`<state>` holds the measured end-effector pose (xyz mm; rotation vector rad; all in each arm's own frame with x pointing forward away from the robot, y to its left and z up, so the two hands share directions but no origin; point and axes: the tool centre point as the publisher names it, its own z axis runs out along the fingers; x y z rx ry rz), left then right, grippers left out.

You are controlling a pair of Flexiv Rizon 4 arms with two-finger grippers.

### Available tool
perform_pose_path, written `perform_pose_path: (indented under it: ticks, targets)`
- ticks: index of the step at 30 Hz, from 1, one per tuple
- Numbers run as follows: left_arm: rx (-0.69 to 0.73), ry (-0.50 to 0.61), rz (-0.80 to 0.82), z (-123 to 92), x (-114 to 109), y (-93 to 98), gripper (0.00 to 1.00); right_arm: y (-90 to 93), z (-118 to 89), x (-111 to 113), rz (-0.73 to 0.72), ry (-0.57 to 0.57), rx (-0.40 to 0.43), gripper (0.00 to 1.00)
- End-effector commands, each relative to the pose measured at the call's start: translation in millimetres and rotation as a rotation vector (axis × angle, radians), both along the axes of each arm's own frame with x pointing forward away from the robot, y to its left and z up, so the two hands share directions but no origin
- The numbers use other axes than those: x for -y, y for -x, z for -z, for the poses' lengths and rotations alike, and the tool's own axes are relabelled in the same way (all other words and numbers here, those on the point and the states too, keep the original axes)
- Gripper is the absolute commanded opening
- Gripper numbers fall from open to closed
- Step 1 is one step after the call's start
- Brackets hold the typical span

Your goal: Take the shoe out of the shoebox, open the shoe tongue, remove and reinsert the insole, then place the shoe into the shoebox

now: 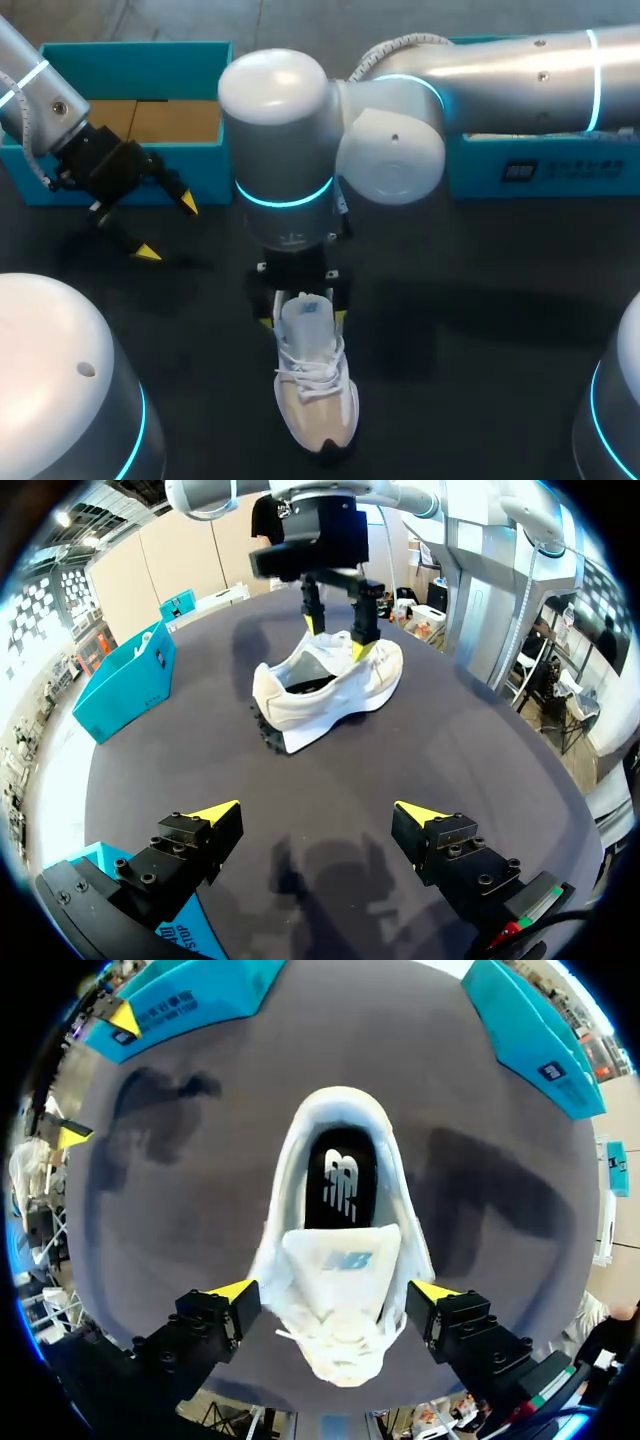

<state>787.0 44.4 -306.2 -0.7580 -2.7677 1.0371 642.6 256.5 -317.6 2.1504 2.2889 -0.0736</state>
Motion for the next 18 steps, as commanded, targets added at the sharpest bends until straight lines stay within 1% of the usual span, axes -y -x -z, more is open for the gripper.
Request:
perform_pose_path:
  ticks: [1,2,4,5,6,9,11,12,14,15,18]
  targets:
    - [0.0,-0.004,0.001,-0.5,-0.4,0.2,1.0,8.8,-17.3,1.5,0.002,0.004,0.015,0.89]
    - [0.0,-0.004,0.001,-0.5,-0.4,0.2,1.0,10.3,-18.7,2.0,0.002,0.006,0.006,0.83]
    - [0.0,-0.004,0.001,-0.5,-0.4,0.2,1.0,13.8,-19.5,3.5,0.004,0.0,-0.002,0.6]
    - [0.0,-0.004,0.001,-0.5,-0.4,0.2,1.0,15.8,-20.2,3.8,0.004,-0.01,-0.003,0.53]
    - [0.0,-0.004,0.001,-0.5,-0.4,0.2,1.0,17.6,-21.0,3.9,0.002,-0.017,-0.006,0.47]
    - [0.0,-0.004,0.001,-0.5,-0.4,0.2,1.0,21.6,-24.1,2.8,-0.002,-0.023,-0.011,0.43]
    - [0.0,-0.004,0.001,-0.5,-0.4,0.2,1.0,21.9,-23.7,2.4,-0.01,-0.037,-0.017,0.34]
    - [0.0,-0.004,0.001,-0.5,-0.4,0.2,1.0,20.8,-21.7,2.6,-0.006,-0.031,-0.03,0.32]
    - [0.0,-0.004,0.001,-0.5,-0.4,0.2,1.0,18.9,-18.3,2.9,-0.01,-0.041,-0.032,0.31]
    - [0.0,-0.004,0.001,-0.5,-0.4,0.2,1.0,18.0,-17.2,2.7,-0.01,-0.04,-0.034,0.29]
    - [0.0,-0.004,0.001,-0.5,-0.4,0.2,1.0,16.2,-16.9,2.3,-0.013,-0.037,-0.029,0.13]
